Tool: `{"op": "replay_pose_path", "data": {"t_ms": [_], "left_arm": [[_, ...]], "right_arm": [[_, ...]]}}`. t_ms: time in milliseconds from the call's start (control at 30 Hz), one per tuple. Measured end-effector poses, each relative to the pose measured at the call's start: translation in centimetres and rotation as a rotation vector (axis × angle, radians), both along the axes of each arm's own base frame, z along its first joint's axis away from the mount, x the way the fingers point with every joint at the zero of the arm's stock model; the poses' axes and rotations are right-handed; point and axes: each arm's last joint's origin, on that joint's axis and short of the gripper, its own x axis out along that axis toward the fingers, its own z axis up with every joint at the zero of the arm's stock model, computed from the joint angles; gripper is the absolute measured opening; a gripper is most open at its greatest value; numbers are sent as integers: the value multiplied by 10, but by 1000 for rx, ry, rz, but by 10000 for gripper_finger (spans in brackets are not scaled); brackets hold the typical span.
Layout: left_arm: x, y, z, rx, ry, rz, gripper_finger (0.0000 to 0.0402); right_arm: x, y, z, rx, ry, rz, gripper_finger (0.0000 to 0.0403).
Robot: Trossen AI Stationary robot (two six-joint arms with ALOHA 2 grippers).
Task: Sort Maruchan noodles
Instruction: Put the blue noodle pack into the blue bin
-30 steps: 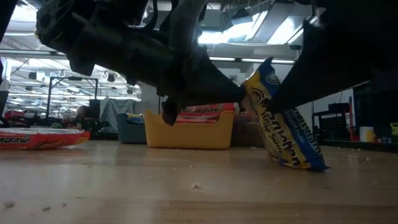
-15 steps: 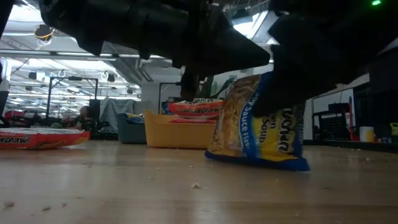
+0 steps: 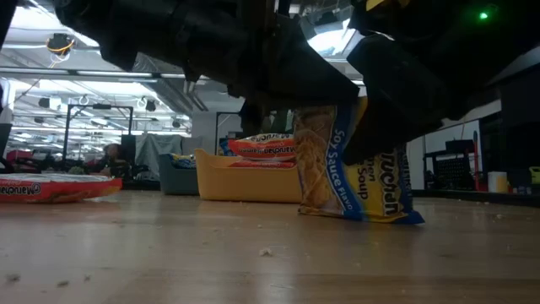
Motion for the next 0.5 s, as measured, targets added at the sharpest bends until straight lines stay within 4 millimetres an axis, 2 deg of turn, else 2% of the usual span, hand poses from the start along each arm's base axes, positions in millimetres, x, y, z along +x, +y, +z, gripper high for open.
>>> {"op": "replay_pose_path", "data": {"t_ms": [133, 233, 367, 500], "left_arm": [[-6, 3, 13, 57, 39, -4, 0], [-15, 8, 32, 108, 80, 0, 0], [-37, 19, 71, 170, 120, 30, 0], [-71, 30, 118, 212, 104, 67, 0]], "right_arm": [[0, 0, 0, -4, 6, 6, 86], [0, 0, 0, -3, 5, 6, 86], [1, -1, 1, -7, -6, -1, 86], [13, -7, 9, 16, -39, -34, 86]]}}
